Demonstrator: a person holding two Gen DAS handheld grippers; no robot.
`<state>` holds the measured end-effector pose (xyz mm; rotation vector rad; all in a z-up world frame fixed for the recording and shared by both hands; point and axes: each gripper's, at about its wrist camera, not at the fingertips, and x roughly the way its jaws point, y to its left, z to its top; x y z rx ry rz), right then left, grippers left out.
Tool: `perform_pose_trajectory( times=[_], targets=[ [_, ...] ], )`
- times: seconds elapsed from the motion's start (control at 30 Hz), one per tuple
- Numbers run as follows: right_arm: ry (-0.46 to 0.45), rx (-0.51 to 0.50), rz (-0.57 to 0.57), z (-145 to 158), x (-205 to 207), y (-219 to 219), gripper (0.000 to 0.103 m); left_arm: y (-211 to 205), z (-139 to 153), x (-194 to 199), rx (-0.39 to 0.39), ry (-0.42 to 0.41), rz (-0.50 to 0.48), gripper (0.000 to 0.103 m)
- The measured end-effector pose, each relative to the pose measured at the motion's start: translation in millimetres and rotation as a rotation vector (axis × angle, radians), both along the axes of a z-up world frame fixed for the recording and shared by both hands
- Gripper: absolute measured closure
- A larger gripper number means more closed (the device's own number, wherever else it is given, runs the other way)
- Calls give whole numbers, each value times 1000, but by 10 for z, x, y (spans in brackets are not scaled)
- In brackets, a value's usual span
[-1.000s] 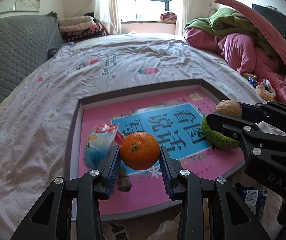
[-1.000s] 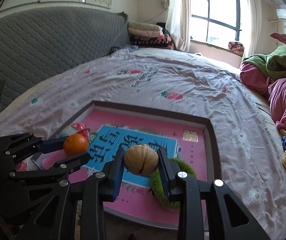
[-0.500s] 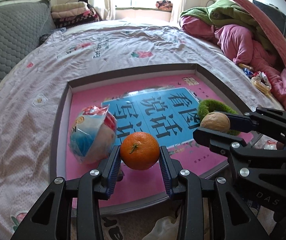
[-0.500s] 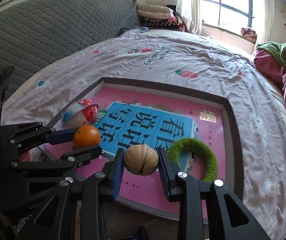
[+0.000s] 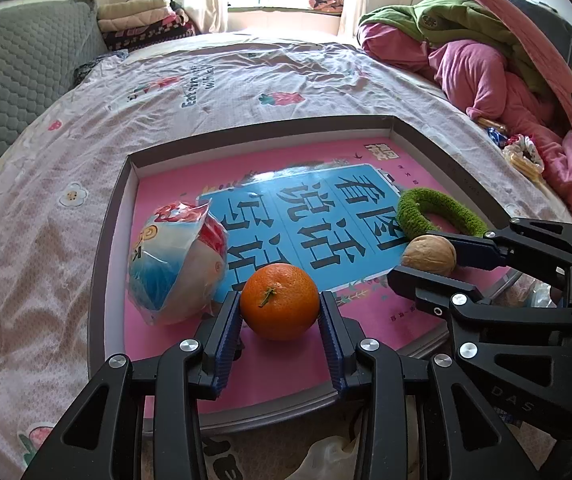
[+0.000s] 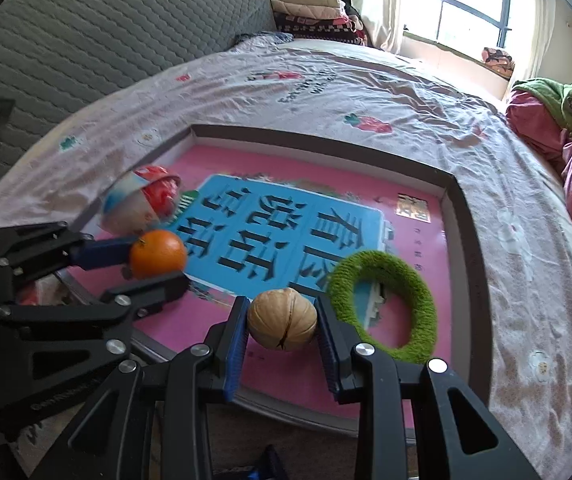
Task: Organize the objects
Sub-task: 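Lower the orange onto the book and open the left tool while the right tool lowers the walnut ball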
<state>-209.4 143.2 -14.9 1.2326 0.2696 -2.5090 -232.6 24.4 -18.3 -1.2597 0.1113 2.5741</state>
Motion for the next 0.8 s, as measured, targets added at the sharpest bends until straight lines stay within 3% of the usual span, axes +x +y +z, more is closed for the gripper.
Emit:
perform_pose_trajectory(
  times=[0.8],
  targets=[
    [-34,-33,-47,-47,-51,147,70,48,-29,-42,13,-5,-35,63]
  ],
)
